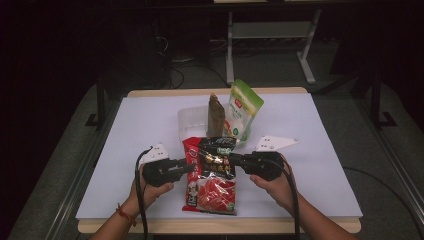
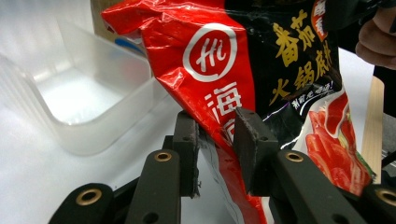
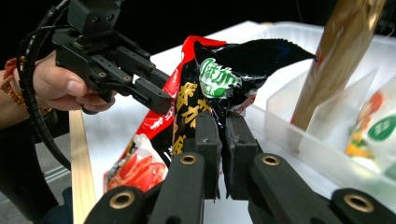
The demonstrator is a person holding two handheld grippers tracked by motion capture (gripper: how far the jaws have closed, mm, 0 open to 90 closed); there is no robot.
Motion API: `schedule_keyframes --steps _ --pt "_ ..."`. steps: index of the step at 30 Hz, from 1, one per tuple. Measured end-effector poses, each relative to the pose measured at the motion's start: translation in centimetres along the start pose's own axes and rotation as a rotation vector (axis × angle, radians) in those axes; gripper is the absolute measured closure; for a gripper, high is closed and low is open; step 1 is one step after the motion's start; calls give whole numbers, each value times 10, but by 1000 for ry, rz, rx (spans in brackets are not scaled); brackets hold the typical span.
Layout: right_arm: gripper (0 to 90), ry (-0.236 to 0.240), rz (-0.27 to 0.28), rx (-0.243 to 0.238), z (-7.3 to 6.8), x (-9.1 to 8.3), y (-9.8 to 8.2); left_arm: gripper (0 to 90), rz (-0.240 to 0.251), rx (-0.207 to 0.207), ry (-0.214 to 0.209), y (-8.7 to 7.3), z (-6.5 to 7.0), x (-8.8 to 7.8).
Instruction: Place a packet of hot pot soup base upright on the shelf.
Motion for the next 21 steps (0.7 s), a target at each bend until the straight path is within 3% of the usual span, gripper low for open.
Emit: schedule_keyframes --steps 11,21 --pt "873 -61 30 -88 -11 -12 12 728 48 19 16 9 3 -4" --pt "881 -75 60 -137 -19 -17 20 749 88 27 32 13 5 -10"
Point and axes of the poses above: each handheld gripper's, and its own axes: x roughly forward along the jaws, y roughly out of its top, z roughly to its right, the point moved 5 cm from there along x, roughly forward along the jaws, and after that the axes turned 5 degrees about -z, right-handed, at the moved point
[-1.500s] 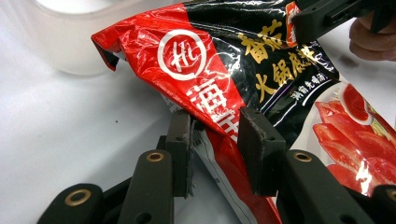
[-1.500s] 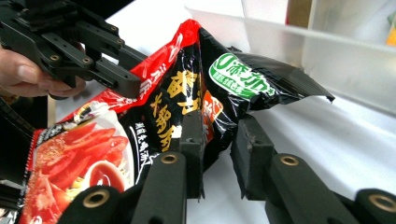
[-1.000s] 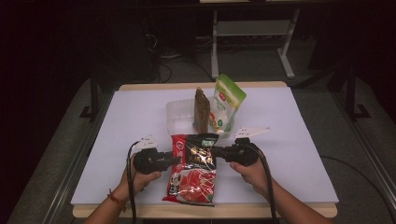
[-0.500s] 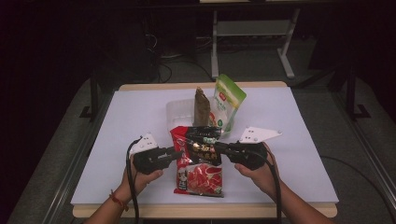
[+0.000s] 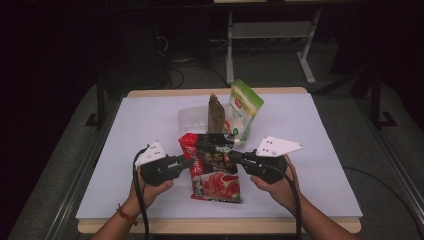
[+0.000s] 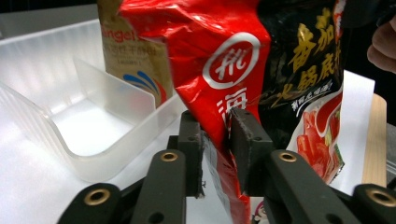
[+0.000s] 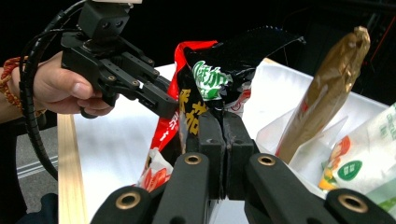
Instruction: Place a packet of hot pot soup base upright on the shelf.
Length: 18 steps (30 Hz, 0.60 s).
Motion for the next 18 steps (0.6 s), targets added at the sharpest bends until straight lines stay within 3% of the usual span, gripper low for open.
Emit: schedule_keyframes --steps 8,18 --pt "881 3 22 -36 -7 -3 5 825 15 14 3 6 -3 -4" --pt "881 -3 39 -68 -14 -4 13 857 42 47 35 18 -8 -9"
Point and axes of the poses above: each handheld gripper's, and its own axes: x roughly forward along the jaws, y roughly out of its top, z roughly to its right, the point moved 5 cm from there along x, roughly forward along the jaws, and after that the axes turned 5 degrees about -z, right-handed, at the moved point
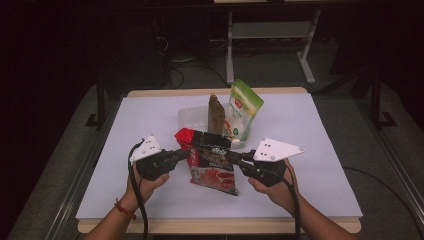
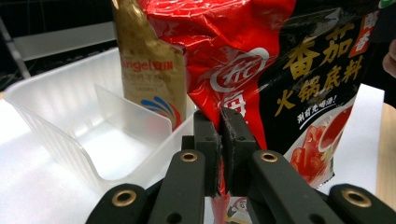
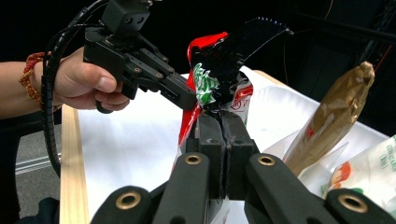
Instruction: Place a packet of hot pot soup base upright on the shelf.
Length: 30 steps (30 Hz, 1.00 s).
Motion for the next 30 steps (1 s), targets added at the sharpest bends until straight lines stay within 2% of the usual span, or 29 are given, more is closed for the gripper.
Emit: schedule_keyframes --steps 6,11,13,16,24,30 --pt "880 -13 21 -29 -3 -2 11 863 24 16 19 14 -4 -3" --pt "879 -13 42 -33 -4 -2 20 867 42 27 33 26 -9 -6" --pt "879 -12 46 -37 -5 0 24 870 51 20 34 28 -13 -6" --pt "879 -23 47 -47 -4 4 28 874 60 32 46 30 -17 -7" --pt "877 -24 70 -44 -2 9 39 881 100 43 64 46 -27 -7" --pt "873 -35 91 -45 2 18 51 885 125 51 83 57 -44 -4"
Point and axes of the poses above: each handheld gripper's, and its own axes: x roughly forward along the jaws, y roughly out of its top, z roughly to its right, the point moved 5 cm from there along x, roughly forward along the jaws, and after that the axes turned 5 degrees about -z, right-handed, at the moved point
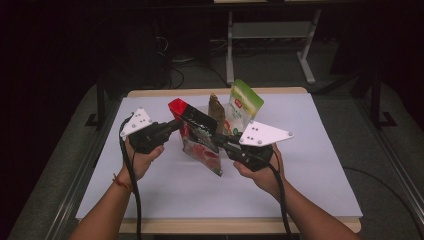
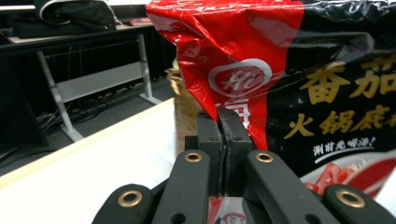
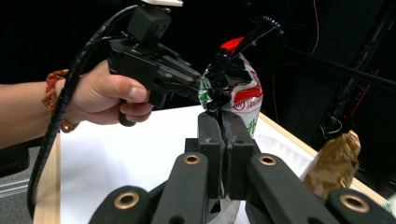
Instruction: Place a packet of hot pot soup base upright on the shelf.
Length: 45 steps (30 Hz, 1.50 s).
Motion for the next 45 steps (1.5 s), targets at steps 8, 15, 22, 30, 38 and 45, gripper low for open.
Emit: schedule_keyframes --steps 8,15,22,30,38,45 --pt "870 -33 -7 -27 8 25 10 887 45 3 15 7 -28 12" --pt "865 -35 -7 -26 15 46 14 888 49 7 31 7 -47 24" --pt "863 -57 -6 -28 22 66 15 887 57 -11 67 8 -65 38" --pt "858 -81 -10 -32 34 94 14 884 45 -38 99 10 -87 56" --pt "848 -84 -7 -37 37 108 15 879 69 -70 106 13 -92 72" --pt "849 -88 12 -44 41 102 26 879 98 -72 119 24 -91 67"
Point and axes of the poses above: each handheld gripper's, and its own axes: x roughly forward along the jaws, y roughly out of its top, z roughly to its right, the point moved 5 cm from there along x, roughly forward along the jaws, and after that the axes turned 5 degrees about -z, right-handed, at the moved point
